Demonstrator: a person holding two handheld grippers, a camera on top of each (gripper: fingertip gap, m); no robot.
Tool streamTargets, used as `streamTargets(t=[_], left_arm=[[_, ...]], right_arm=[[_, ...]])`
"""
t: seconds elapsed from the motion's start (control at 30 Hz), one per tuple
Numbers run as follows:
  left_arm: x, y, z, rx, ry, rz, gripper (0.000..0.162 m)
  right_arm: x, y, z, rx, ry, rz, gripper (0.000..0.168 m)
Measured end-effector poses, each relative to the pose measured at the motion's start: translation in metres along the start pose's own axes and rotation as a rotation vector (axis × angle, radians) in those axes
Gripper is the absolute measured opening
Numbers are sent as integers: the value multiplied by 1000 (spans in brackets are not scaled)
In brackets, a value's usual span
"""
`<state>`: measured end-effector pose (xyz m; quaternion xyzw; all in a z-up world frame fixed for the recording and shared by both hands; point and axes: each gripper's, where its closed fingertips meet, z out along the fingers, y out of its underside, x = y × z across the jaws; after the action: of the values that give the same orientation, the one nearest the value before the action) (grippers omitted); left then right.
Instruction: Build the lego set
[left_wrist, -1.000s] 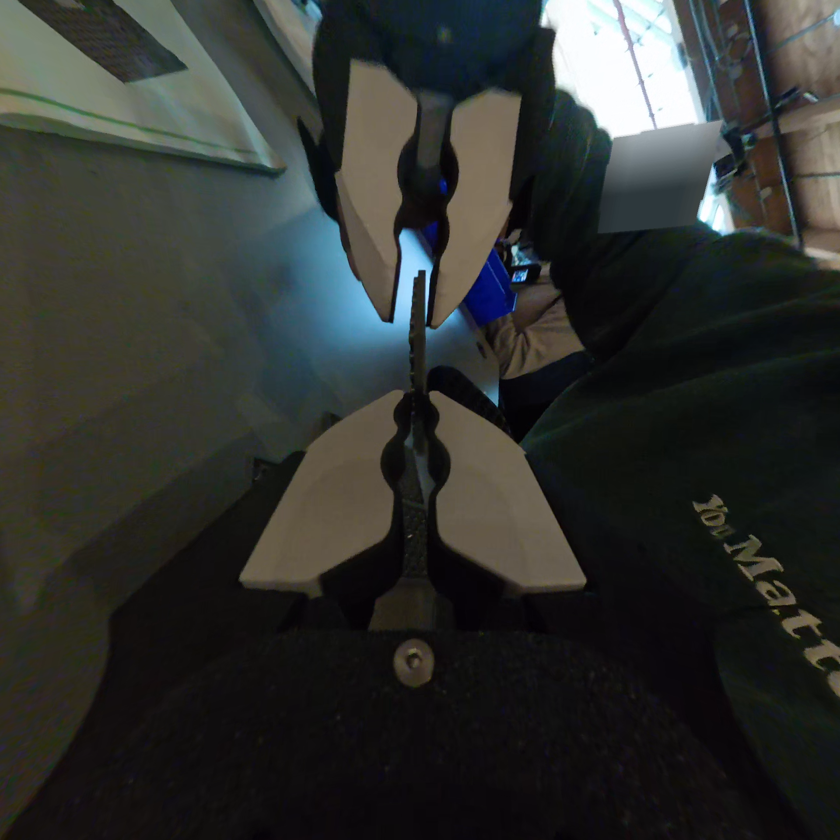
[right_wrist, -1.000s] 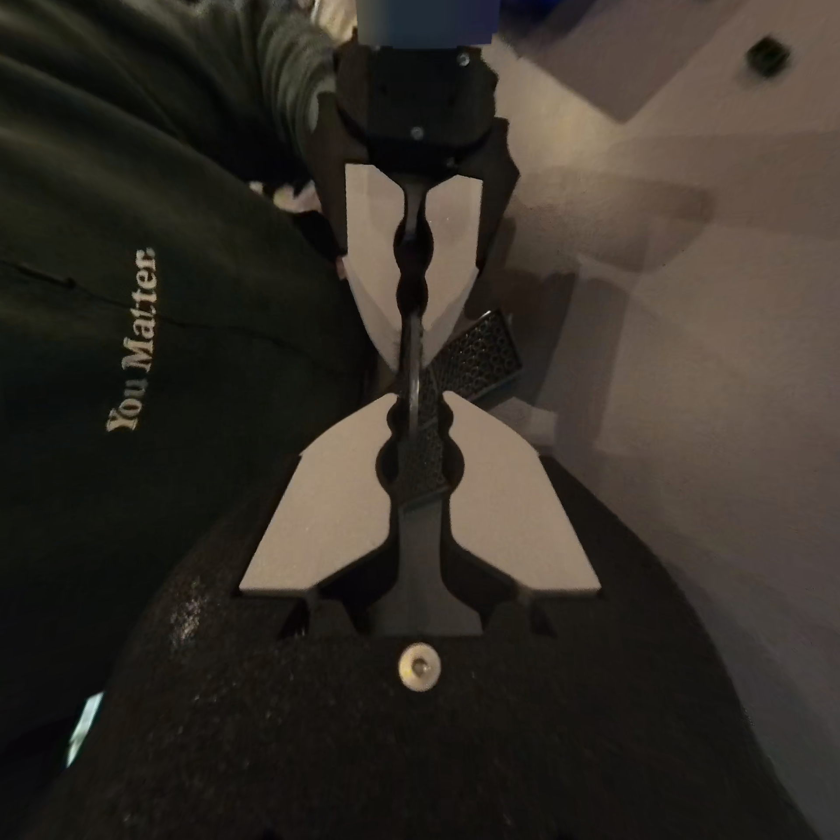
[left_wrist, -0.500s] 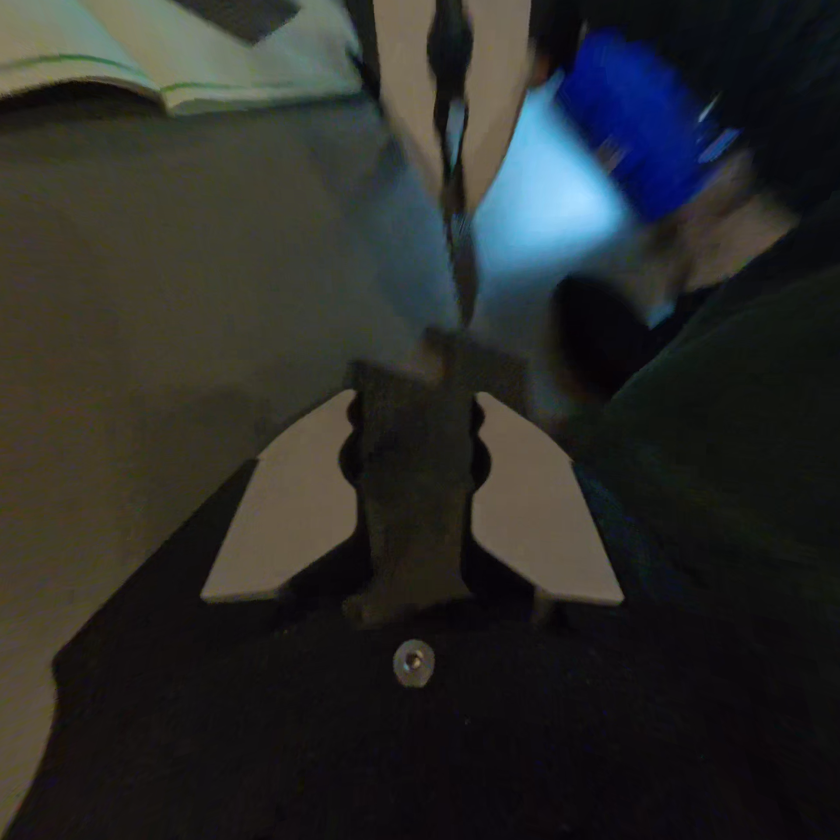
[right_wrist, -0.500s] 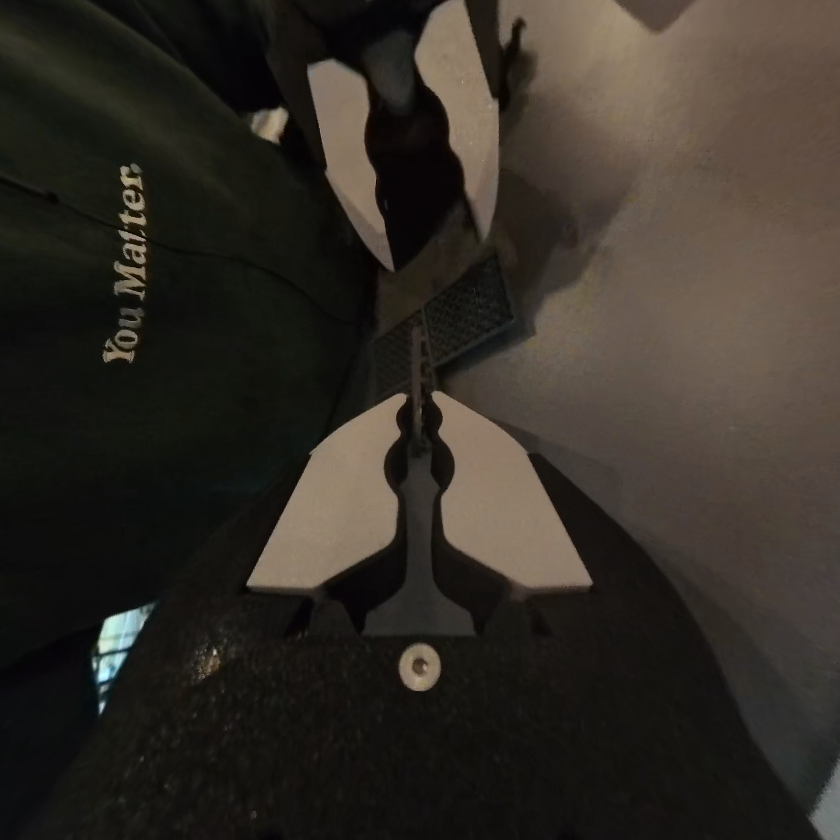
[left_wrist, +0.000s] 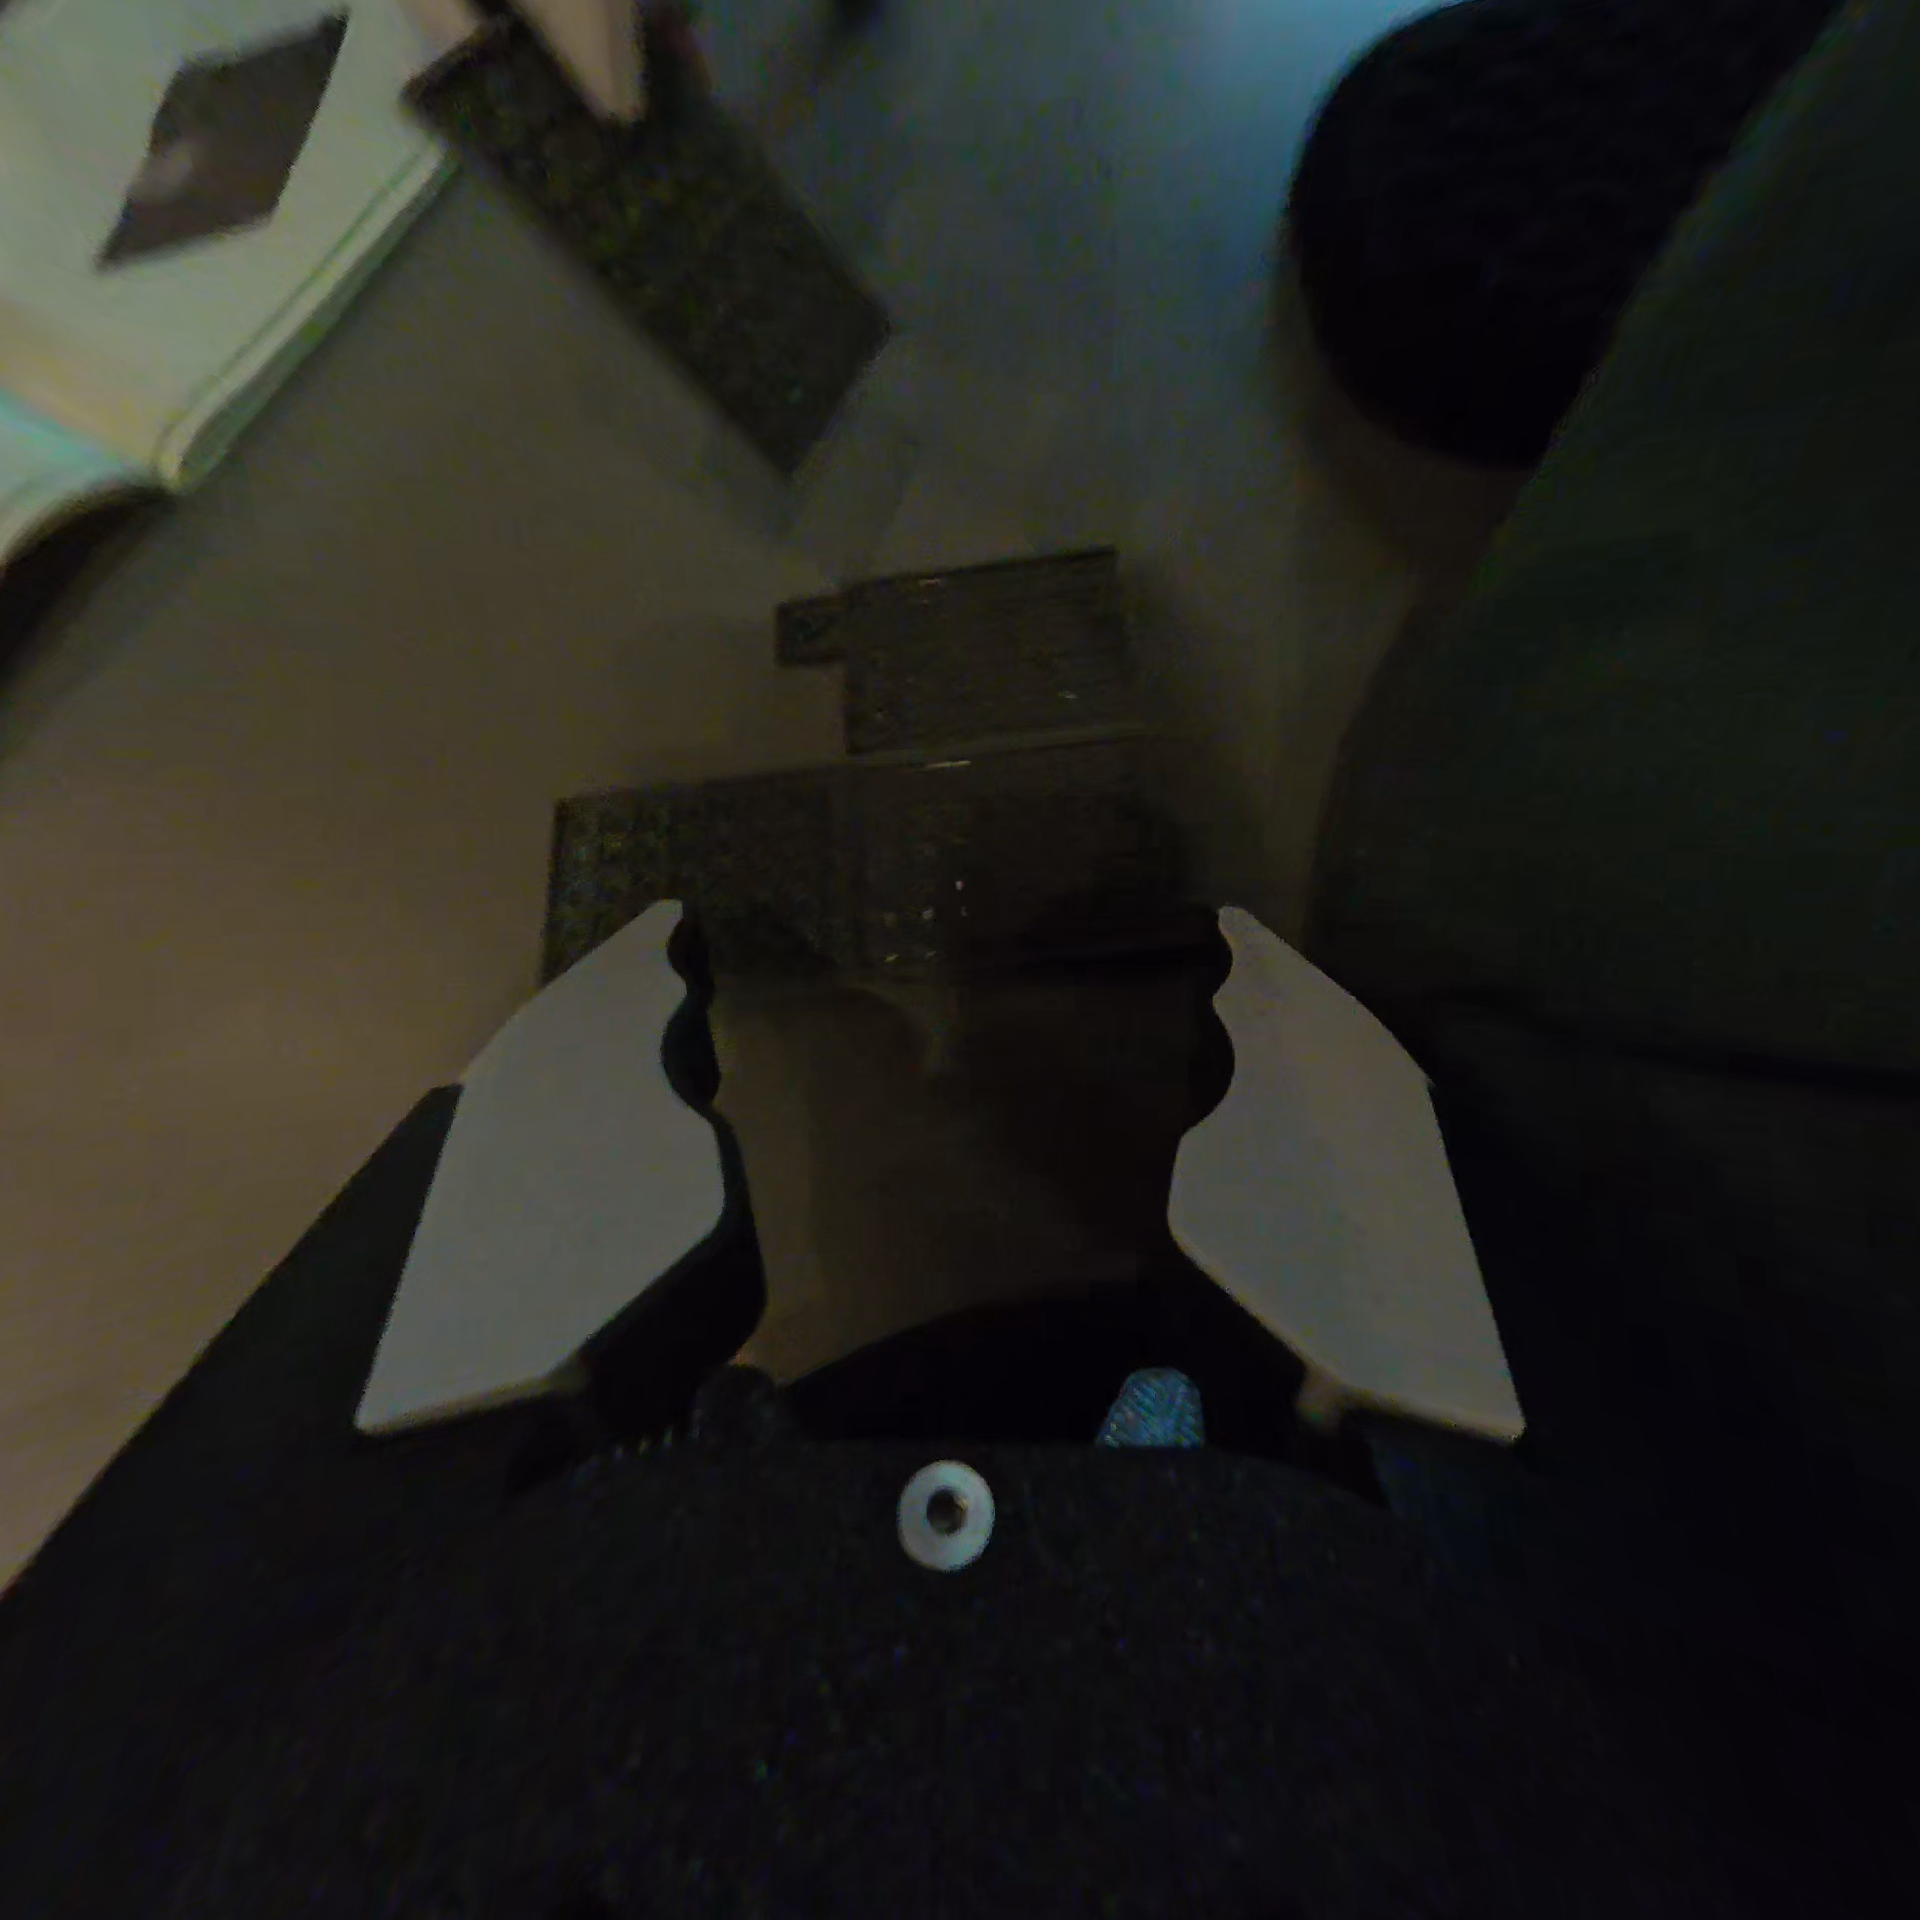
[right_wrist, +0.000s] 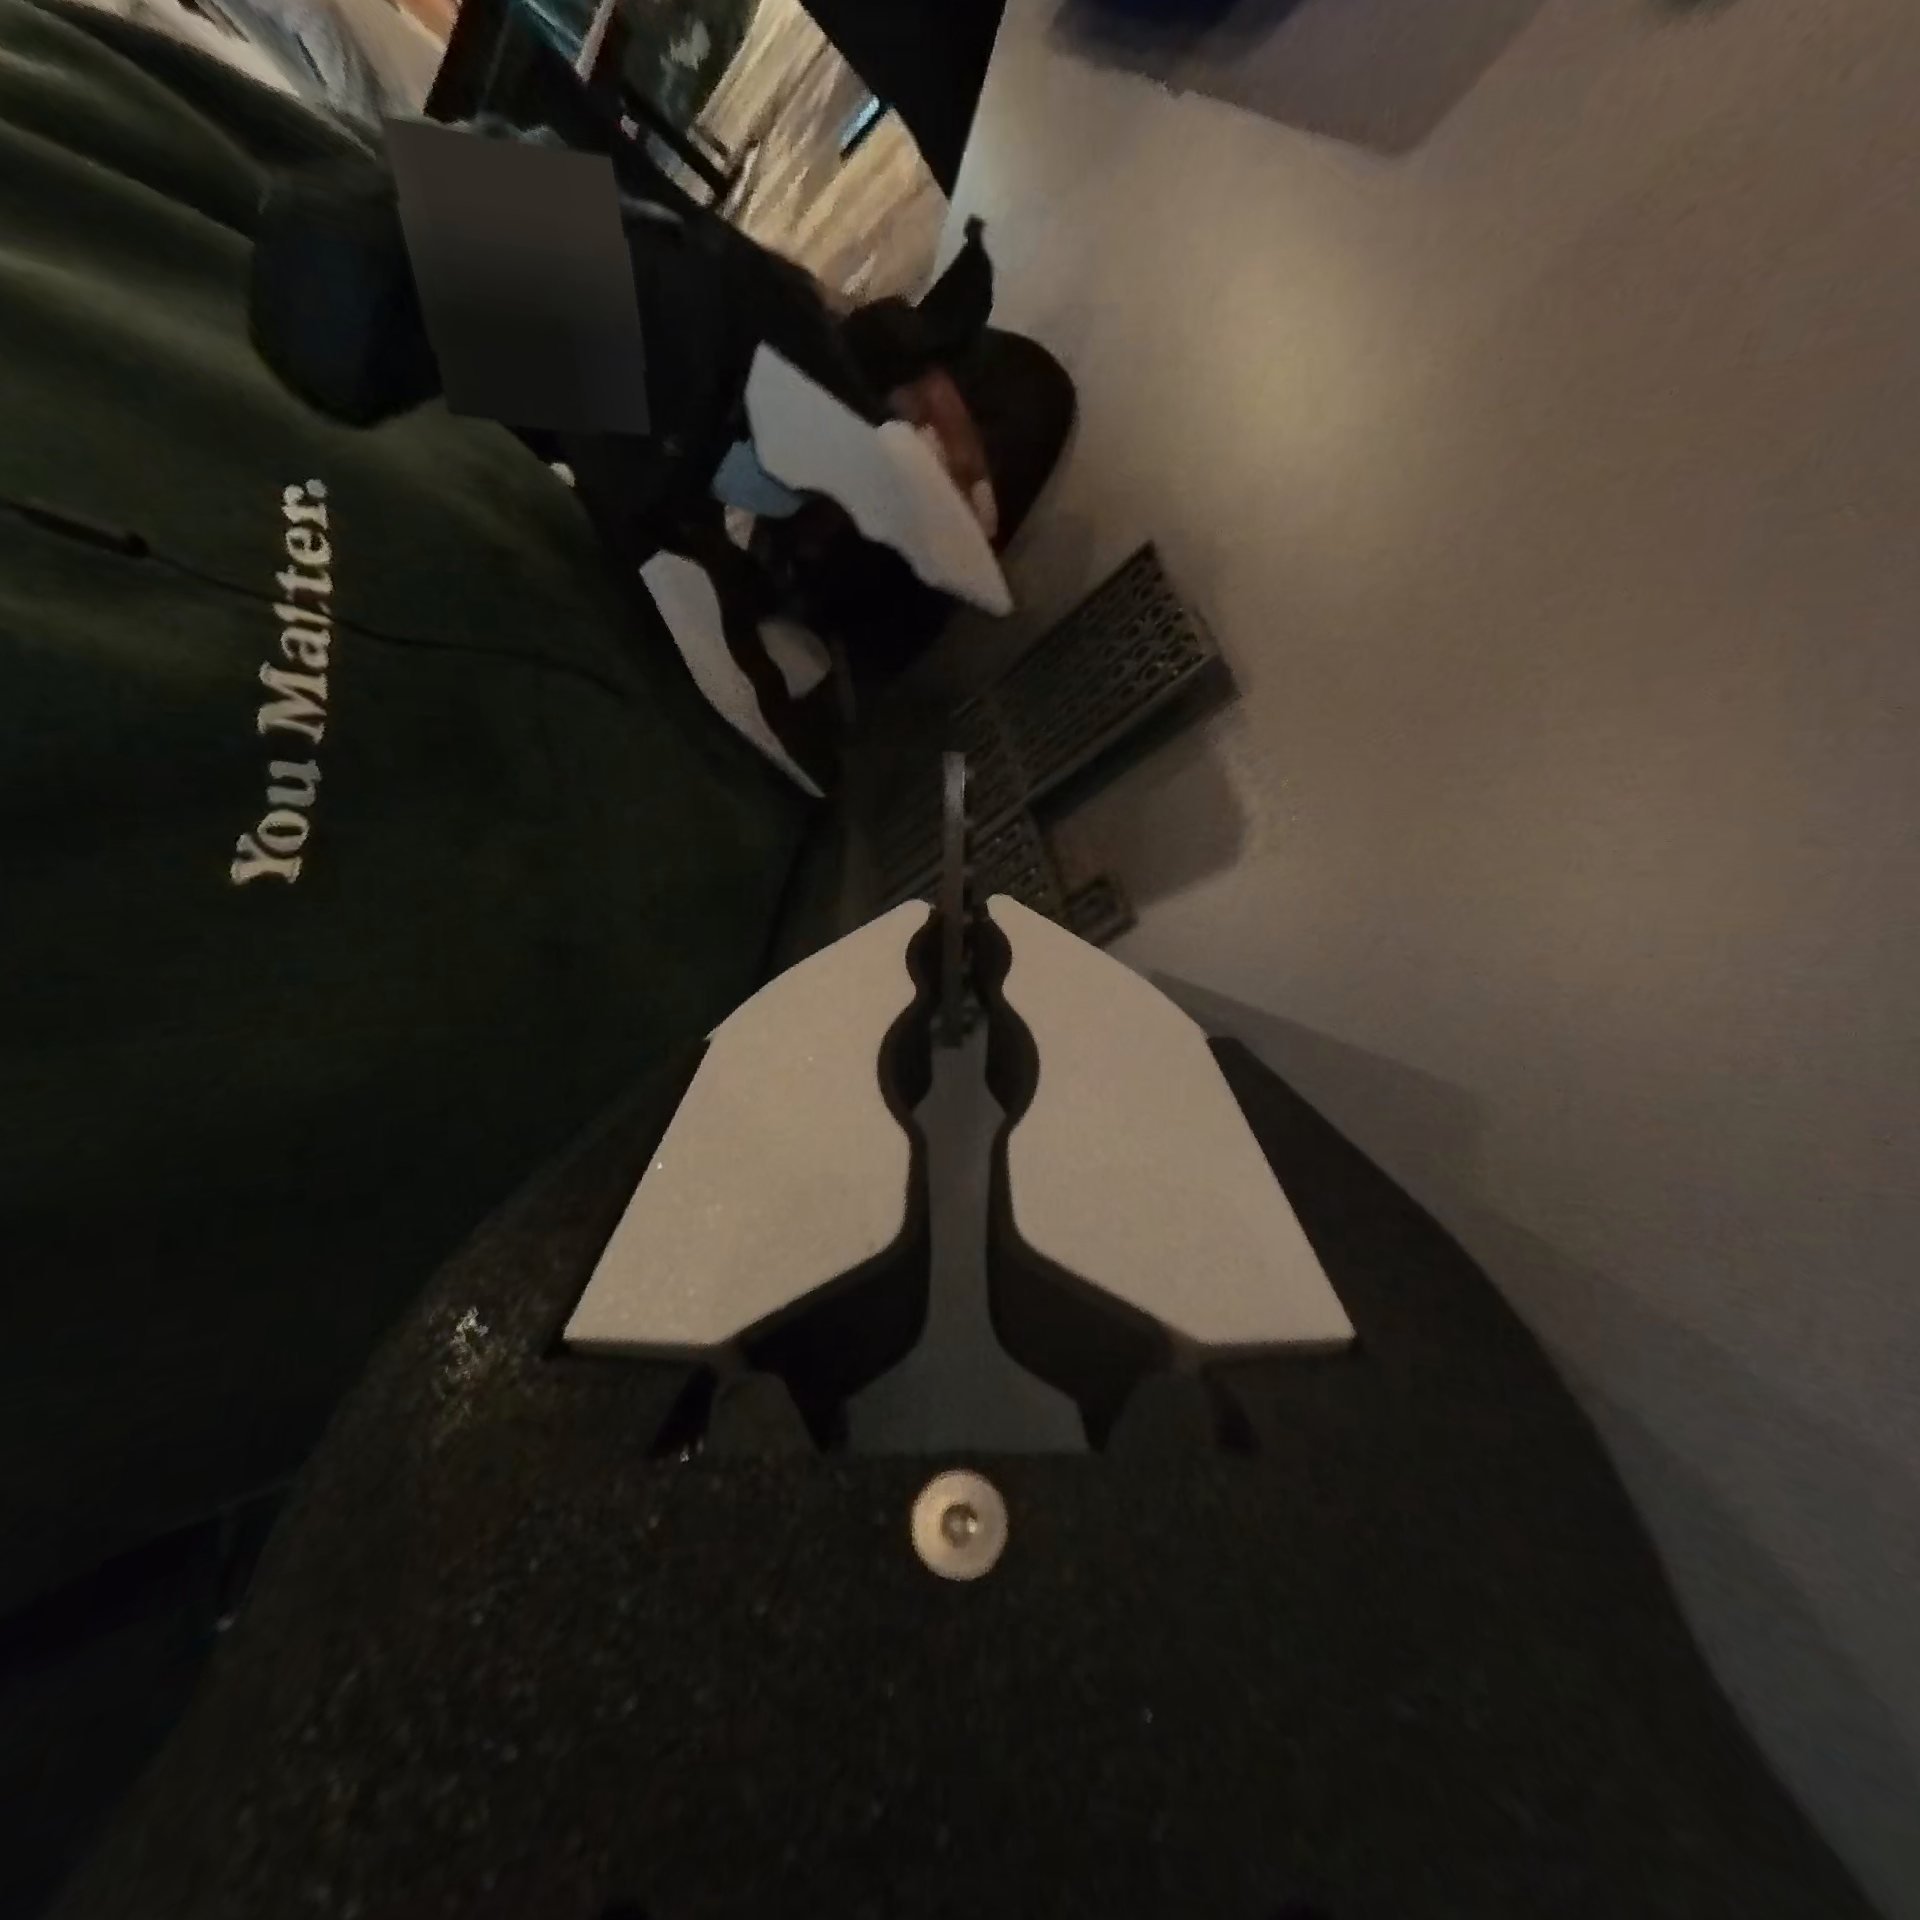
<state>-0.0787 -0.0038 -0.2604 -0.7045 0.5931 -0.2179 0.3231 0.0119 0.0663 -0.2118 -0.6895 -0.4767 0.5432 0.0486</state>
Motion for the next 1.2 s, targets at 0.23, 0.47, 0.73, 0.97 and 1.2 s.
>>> streamTargets(t=[0.23,0.47,0.73,0.97,1.2], left_arm=[[18,-9,23,-47,-28,121,84],[-2,7,19,-157,-63,229,68],[-60,32,-5,-271,-100,261,58],[-55,22,-5,-134,204,-346,56],[-44,21,3,-121,371,-729,39]], right_arm=[[-14,5,2,20,21,-34,4],[-28,14,-2,62,34,-50,5],[-27,20,-3,105,40,-25,4],[-24,16,-2,124,26,-20,4],[-22,15,-3,141,-5,-17,4]])
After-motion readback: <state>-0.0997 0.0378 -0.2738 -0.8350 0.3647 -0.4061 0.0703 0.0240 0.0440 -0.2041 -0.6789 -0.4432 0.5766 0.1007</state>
